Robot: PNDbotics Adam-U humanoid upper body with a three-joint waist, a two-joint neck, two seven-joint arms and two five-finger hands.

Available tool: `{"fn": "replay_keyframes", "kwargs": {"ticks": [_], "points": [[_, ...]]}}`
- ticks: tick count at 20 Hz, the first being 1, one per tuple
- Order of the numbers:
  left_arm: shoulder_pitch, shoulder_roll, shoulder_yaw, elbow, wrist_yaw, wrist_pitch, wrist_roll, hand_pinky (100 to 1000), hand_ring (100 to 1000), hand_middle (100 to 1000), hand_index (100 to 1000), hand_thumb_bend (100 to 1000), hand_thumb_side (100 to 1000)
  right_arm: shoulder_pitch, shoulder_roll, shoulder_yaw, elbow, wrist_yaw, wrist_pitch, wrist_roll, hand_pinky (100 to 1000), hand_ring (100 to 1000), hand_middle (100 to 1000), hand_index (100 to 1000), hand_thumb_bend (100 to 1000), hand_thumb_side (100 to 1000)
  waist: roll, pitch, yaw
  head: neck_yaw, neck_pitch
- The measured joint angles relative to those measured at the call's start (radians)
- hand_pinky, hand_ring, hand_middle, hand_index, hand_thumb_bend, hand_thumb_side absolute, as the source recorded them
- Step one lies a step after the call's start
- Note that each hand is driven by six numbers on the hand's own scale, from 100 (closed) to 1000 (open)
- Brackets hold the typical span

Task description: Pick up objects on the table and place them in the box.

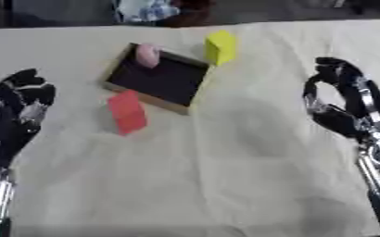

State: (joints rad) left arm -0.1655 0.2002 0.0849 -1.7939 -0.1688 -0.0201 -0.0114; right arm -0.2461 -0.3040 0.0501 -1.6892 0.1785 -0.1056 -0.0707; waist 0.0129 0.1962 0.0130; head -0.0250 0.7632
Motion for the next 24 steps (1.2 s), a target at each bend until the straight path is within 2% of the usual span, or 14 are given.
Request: {"fn": "replay_keyframes", "kwargs": {"ticks": [3,9,20,24], "points": [[0.0,0.0,0.0,0.0,0.0,0.0,0.0,739,695,695,829,502,598,0.0,0.0,0.0,0.0,0.0,0.0,0.0,869,868,830,674,196,100,0.0,0.0,-0.001,0.0,0.0],[0.0,0.0,0.0,0.0,0.0,-0.001,-0.001,739,695,695,829,502,598,0.0,0.0,0.0,0.0,0.0,-0.001,-0.001,870,869,832,747,225,100,0.0,0.0,-0.001,-0.002,0.0],[0.0,0.0,0.0,0.0,0.0,-0.001,-0.003,741,698,698,831,513,600,0.0,0.0,0.0,0.0,0.0,-0.002,-0.002,869,867,832,768,229,100,0.0,0.0,-0.002,-0.002,0.0],[-0.001,0.004,0.0,0.0,-0.007,0.001,-0.016,751,717,720,854,584,615,0.0,0.0,0.0,0.0,0.0,-0.003,-0.001,868,864,828,768,230,100,0.0,0.0,-0.005,-0.002,0.0]]}}
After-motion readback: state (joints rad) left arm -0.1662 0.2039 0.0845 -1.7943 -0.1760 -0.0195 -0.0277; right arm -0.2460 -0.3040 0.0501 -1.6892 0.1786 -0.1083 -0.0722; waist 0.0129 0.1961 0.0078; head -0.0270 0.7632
